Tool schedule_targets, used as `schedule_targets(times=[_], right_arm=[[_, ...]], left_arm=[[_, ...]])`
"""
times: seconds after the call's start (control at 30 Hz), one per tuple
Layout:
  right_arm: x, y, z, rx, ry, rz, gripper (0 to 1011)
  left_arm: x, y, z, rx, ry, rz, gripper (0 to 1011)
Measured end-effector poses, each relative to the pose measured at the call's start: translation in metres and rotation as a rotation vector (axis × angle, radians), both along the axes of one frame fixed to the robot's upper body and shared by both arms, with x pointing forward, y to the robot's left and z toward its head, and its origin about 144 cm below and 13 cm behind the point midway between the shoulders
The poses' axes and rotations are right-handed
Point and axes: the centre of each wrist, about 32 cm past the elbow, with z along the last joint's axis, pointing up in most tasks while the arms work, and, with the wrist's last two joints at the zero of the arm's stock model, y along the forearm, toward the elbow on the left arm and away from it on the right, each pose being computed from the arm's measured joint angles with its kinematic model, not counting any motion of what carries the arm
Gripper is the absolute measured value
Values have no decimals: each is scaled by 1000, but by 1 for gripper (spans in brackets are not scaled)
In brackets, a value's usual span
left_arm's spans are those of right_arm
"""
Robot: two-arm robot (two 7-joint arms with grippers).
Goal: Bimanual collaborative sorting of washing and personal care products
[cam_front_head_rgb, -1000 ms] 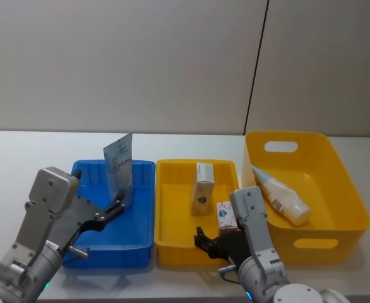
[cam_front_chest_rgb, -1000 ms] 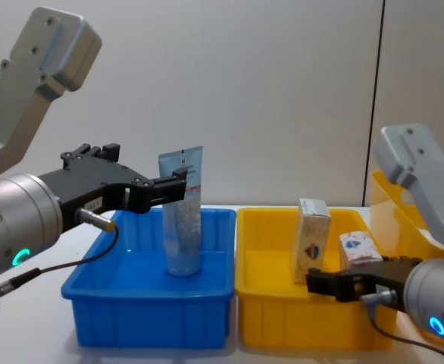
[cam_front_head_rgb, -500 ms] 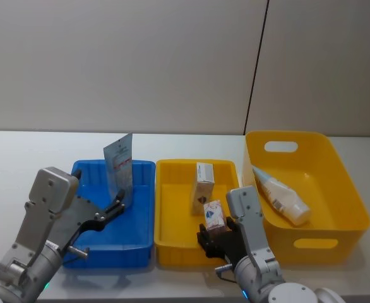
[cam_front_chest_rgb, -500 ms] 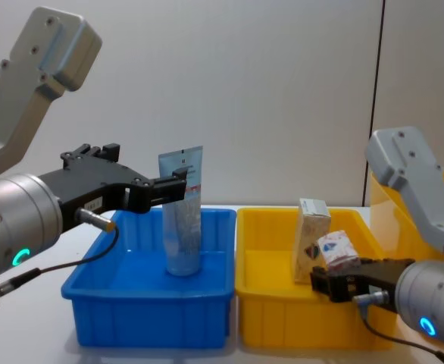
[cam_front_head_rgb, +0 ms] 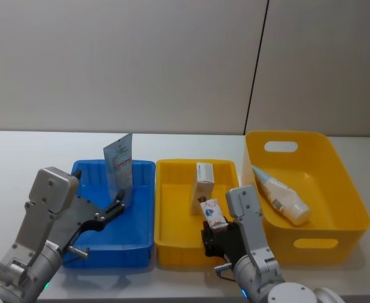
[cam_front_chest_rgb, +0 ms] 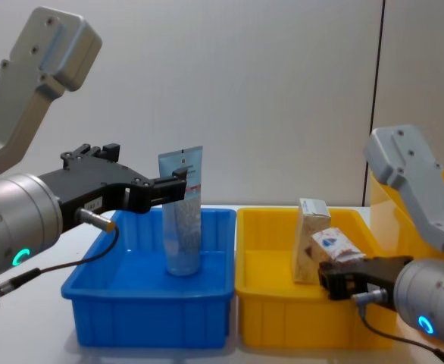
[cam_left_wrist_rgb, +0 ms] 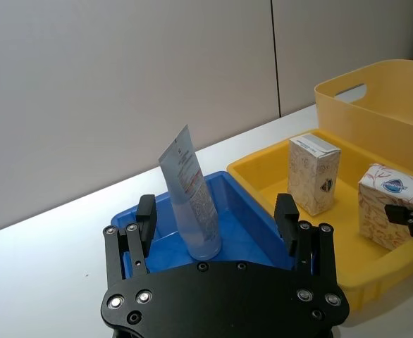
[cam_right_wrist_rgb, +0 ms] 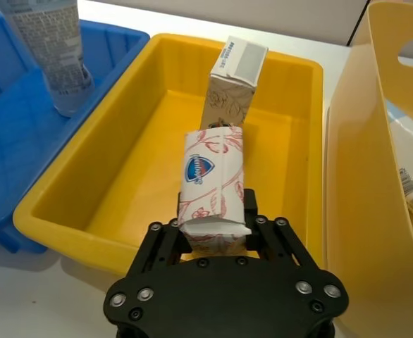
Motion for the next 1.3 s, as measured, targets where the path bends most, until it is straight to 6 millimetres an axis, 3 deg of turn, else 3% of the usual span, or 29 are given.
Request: schedule_targets(times=[0.57, 0.87, 1.3], right_arm=[[2, -1, 18, 69, -169, 52, 345], [10, -6, 48, 168, -294, 56, 345], [18, -30, 89, 257, -431, -55, 345]], left_arm=[[0, 0, 0, 0, 0, 0, 1001], [0, 0, 0, 0, 0, 0, 1001], [0, 0, 0, 0, 0, 0, 1001]])
